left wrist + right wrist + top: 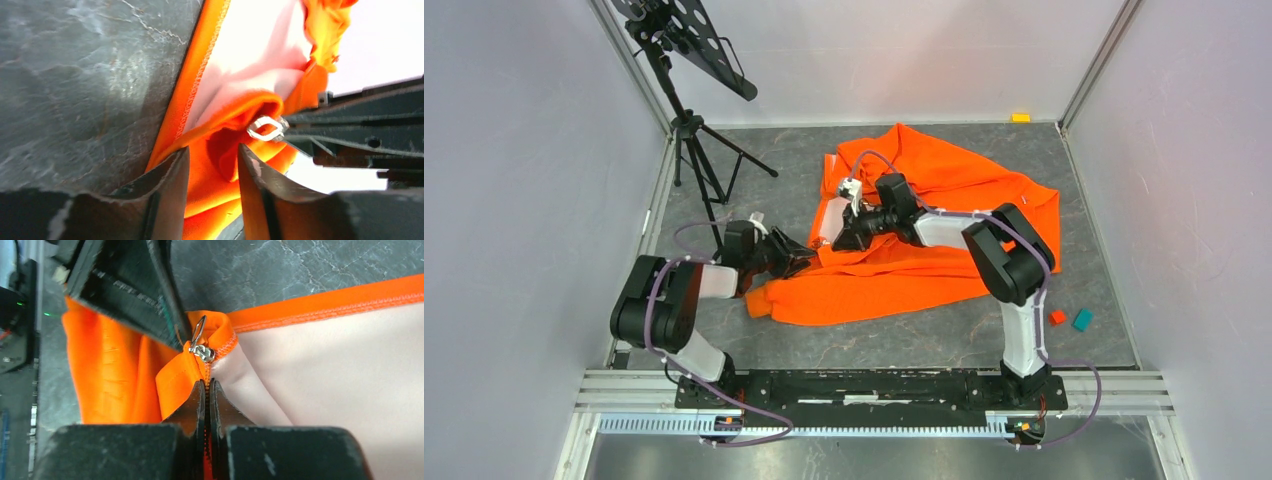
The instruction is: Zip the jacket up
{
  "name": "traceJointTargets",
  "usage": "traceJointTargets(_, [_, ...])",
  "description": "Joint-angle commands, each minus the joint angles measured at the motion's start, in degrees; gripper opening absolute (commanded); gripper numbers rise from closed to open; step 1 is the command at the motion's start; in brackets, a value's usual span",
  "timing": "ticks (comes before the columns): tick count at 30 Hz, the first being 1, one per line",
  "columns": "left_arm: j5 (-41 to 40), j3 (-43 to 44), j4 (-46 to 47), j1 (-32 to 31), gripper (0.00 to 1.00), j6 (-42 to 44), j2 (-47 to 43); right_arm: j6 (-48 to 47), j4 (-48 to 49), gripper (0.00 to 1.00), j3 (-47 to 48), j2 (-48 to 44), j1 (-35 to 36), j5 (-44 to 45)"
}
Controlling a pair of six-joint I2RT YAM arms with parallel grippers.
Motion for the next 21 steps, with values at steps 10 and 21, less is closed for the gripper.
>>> traceJointTargets(10, [7.95, 0.06, 4.43, 3.27, 0.7, -0.37, -15.62, 8.23, 12.19, 0.01, -8.88, -13.95, 0.17, 3.13])
traceJointTargets(21, [-1.97, 4.94, -20.53, 3.76, 0.71, 9.01, -25.31, 6.54, 14.5, 0.24, -9.67, -9.6, 0.72, 5.69])
